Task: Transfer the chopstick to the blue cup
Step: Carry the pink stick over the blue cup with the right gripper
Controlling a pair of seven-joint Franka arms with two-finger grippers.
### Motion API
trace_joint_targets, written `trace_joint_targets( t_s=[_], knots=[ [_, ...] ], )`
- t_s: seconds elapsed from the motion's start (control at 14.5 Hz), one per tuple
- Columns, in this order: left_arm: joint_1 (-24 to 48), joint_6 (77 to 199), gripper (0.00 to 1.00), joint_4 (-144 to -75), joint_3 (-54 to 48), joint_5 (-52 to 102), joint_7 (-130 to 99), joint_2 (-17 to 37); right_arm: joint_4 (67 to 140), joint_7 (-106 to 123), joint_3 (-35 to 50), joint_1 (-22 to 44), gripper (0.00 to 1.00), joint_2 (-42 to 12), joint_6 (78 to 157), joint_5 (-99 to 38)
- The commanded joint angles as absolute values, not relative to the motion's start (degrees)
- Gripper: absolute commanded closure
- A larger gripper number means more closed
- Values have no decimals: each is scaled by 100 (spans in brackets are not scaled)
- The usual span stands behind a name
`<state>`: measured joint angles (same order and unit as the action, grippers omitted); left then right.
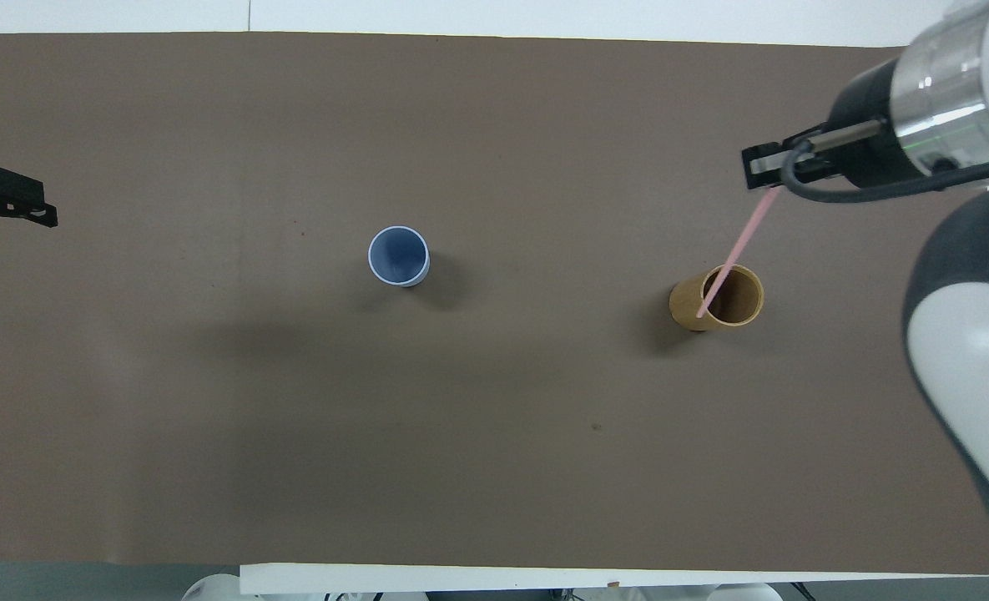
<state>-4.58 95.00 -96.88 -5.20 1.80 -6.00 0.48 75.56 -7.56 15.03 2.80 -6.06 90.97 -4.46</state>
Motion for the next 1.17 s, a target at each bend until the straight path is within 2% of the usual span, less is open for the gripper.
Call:
trace_joint_targets(
  t_s=[0.0, 0.21, 0.48, 0.69, 1.1],
  knots=[
    [-492, 9413, 0, -9659, -536, 176, -527, 18, 7330, -1675, 1784, 621, 100, -878, 9447, -247],
    [-492, 9413, 0, -9659, -536, 176, -527, 18, 7225, -3150, 1775, 1666, 100, -1492, 10104, 412],
    [-492, 9413, 0, -9659, -536, 176, -527, 18, 6866, -4015, 1758, 2336, 100, -2195, 10748, 878],
    [-492, 9404, 0, -9659, -536, 176, -527, 18, 6688, -4166, 1767, 2470, 100, -2320, 10881, 1098],
    [-492, 9413, 0, -9659, -536, 176, -527, 18, 6759, -4175, 1775, 2514, 100, -2575, 11943, 1705]
  ],
)
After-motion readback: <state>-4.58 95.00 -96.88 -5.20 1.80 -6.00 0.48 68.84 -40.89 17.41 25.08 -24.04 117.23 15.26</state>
